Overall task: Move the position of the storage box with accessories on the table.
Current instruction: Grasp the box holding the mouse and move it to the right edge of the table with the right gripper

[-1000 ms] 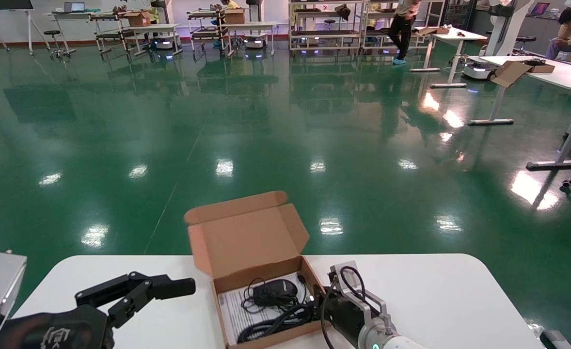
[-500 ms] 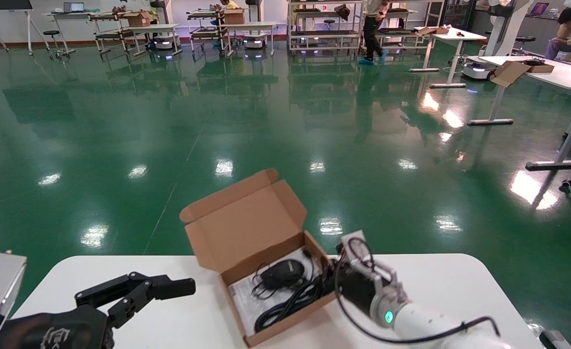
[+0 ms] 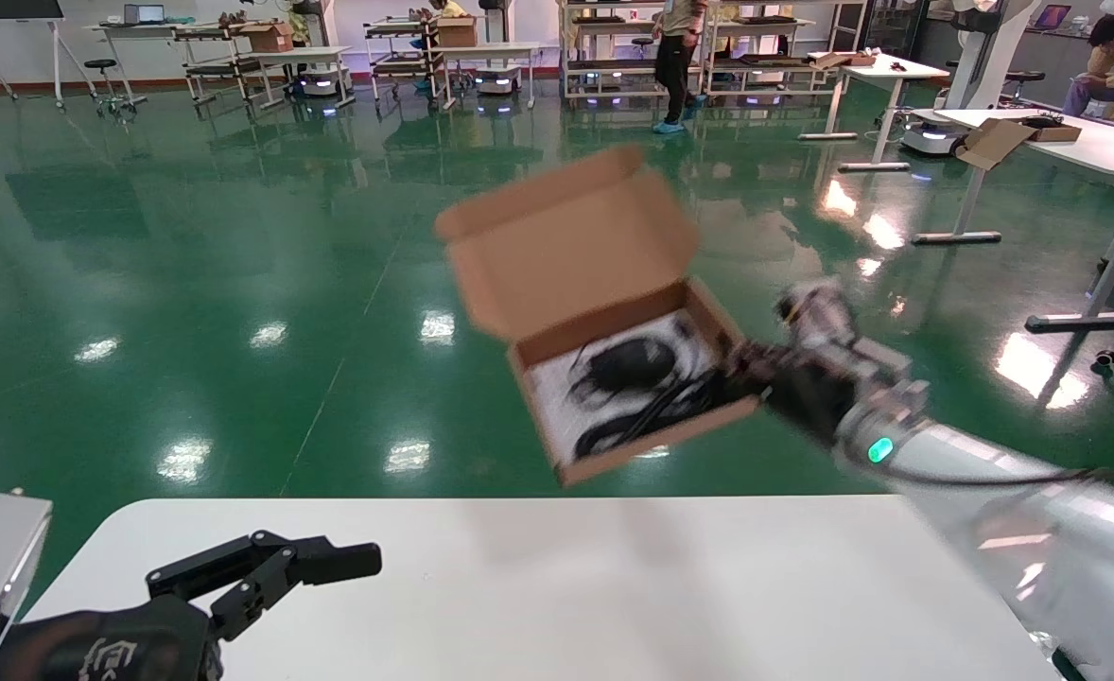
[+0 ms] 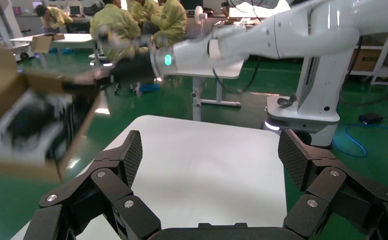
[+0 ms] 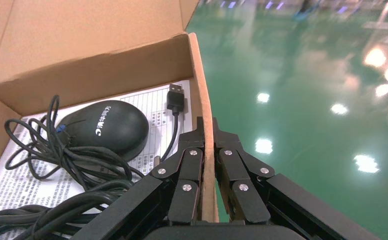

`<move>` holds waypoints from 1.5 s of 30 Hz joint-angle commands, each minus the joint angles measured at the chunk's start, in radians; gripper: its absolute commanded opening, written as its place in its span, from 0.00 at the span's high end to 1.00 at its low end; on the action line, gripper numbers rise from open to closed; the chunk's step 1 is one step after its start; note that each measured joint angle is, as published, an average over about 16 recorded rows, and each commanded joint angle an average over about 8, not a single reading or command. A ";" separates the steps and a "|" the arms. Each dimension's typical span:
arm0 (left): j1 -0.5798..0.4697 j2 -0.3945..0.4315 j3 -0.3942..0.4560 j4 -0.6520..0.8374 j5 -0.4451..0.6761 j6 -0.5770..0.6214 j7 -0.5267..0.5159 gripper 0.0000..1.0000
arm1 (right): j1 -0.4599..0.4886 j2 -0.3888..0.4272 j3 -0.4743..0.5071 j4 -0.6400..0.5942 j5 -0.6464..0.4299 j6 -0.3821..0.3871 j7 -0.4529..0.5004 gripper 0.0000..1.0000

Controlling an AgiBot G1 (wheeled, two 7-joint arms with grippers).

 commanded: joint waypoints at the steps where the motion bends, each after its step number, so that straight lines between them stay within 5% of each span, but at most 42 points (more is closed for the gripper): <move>1: 0.000 0.000 0.000 0.000 0.000 0.000 0.000 0.00 | 0.035 0.015 0.019 -0.030 0.014 -0.023 -0.027 1.00; 17: 0.000 0.000 0.000 0.000 0.000 0.000 0.000 0.00 | 0.115 0.205 0.057 -0.156 0.046 -0.111 -0.166 1.00; 31: 0.000 0.000 0.000 0.000 0.000 0.000 0.000 0.00 | -0.042 0.300 0.069 -0.190 0.064 -0.155 -0.214 1.00; 45: 0.000 0.000 0.000 0.000 0.000 0.000 0.000 0.00 | -0.200 0.306 0.100 -0.186 0.108 -0.156 -0.235 1.00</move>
